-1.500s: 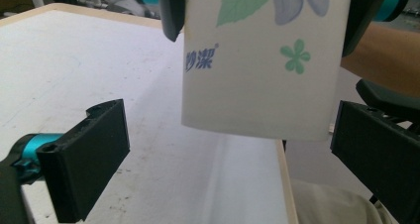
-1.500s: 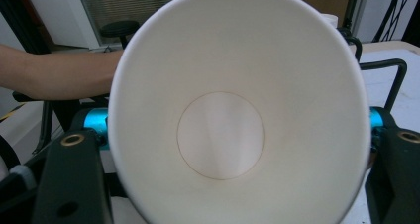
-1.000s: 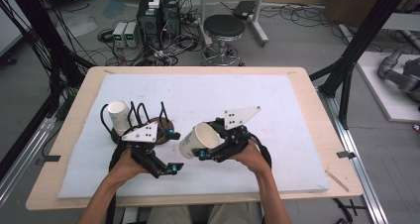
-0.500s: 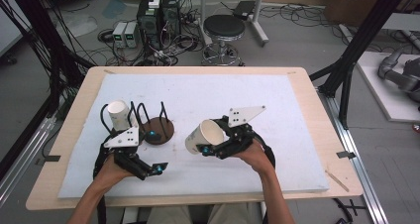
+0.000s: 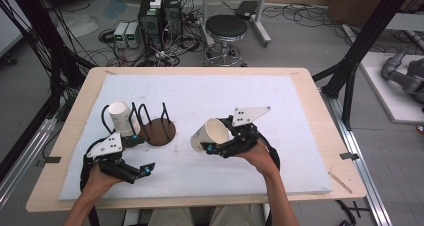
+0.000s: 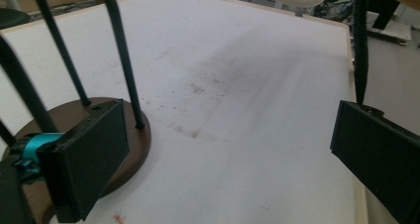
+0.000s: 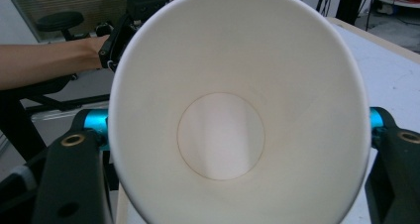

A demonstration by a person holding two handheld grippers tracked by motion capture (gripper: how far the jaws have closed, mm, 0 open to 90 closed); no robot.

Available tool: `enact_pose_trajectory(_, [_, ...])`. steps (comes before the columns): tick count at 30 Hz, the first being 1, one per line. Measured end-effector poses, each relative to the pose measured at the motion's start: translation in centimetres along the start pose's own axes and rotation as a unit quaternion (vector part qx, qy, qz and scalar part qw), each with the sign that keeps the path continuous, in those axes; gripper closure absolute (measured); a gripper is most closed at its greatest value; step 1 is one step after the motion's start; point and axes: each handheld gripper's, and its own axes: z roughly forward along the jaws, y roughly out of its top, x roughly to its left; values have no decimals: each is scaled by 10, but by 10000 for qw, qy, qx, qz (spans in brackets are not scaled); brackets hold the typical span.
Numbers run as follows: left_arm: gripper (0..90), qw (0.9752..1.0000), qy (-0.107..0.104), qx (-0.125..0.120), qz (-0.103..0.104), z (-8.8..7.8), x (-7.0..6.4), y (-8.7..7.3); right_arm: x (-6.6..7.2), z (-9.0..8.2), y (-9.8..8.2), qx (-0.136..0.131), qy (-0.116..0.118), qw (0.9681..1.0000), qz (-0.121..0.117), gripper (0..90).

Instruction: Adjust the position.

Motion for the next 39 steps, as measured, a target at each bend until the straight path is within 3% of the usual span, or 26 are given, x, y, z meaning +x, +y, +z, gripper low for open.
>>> enact_pose_trajectory(7, [18, 9993, 346, -102, -116, -9, 4, -10, -2, -1, -1, 83, -121, 9999, 57, 280])
enact_pose_trajectory(15, [17, 9976, 600, -228, -261, -13, 7, -16, -4, 2, 3, 456, -422, 9981, 47, 280])
enact_pose_trajectory(20, [18, 9961, 799, -254, -273, -16, 9, -20, -6, 5, 4, 615, -481, 9969, 113, 280])
enact_pose_trajectory(26, [17, 9942, 1003, -258, -291, -17, 11, -25, -8, 7, 5, 879, -635, 9940, 120, 280])
enact_pose_trajectory(39, [18, 9922, 1189, -194, -333, -16, 13, -32, -13, 14, 6, 1298, -969, 9867, 106, 281])
